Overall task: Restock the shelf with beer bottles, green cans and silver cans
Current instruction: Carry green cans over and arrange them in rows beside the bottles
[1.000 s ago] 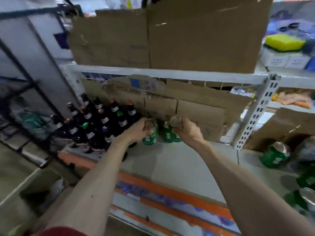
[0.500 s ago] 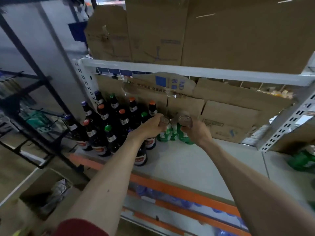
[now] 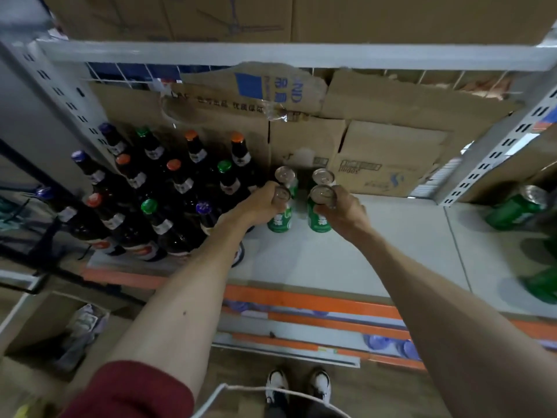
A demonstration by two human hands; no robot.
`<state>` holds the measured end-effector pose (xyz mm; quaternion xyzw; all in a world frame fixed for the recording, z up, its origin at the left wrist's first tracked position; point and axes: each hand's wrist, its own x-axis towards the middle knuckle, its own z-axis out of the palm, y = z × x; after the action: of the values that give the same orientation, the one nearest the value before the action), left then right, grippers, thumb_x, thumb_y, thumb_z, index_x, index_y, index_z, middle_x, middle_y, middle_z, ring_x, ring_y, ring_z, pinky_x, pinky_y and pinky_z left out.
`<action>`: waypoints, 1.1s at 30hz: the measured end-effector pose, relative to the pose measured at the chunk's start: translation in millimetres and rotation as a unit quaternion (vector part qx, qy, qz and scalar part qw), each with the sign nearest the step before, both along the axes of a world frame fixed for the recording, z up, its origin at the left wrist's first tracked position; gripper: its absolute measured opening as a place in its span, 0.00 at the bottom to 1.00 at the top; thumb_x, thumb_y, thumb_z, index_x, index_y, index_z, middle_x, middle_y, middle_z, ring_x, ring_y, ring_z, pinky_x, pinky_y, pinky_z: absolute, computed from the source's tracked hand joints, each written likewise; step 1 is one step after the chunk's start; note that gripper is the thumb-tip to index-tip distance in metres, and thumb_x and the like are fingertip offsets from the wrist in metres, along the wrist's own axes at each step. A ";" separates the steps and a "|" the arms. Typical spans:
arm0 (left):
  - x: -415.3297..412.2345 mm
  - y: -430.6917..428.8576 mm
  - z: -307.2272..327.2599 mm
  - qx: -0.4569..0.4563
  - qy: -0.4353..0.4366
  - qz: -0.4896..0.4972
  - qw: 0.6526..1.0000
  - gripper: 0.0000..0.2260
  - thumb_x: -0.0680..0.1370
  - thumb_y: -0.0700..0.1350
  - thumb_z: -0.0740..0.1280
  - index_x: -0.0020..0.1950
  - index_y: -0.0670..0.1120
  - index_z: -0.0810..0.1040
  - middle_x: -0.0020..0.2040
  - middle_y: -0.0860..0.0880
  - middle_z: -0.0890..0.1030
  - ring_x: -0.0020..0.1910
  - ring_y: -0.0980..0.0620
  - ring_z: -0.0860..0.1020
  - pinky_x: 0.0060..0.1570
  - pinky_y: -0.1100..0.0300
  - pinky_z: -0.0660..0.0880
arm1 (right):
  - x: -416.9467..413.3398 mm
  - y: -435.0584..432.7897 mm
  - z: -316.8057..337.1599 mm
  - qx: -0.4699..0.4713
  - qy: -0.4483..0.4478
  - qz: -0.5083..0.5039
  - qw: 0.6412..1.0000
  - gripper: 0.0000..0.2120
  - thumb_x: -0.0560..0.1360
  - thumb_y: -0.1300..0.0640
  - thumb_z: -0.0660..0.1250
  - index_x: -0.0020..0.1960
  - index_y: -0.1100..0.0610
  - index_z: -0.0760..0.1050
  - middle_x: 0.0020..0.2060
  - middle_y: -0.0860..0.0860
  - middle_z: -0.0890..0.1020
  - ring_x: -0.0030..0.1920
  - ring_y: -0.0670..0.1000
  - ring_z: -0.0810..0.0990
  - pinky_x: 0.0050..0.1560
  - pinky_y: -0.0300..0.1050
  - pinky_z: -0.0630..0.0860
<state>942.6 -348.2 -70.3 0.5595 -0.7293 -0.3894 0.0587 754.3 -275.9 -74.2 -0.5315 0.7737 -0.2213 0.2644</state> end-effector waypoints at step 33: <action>5.3 -6.0 -14.1 -0.038 -0.021 -0.085 0.995 0.32 0.72 0.38 0.74 0.74 0.43 0.67 0.68 0.44 0.73 0.67 0.46 0.73 0.65 0.53 0.71 | -13.8 14.2 -24.2 -0.020 -0.017 0.046 0.999 0.23 0.73 0.52 0.71 0.67 0.49 0.70 0.59 0.54 0.81 0.58 0.58 0.78 0.52 0.49 0.74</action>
<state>948.0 -354.2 -84.4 0.5007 -0.7897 -0.3532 0.0313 740.6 -261.7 -98.4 -0.5682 0.7392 -0.2329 0.2765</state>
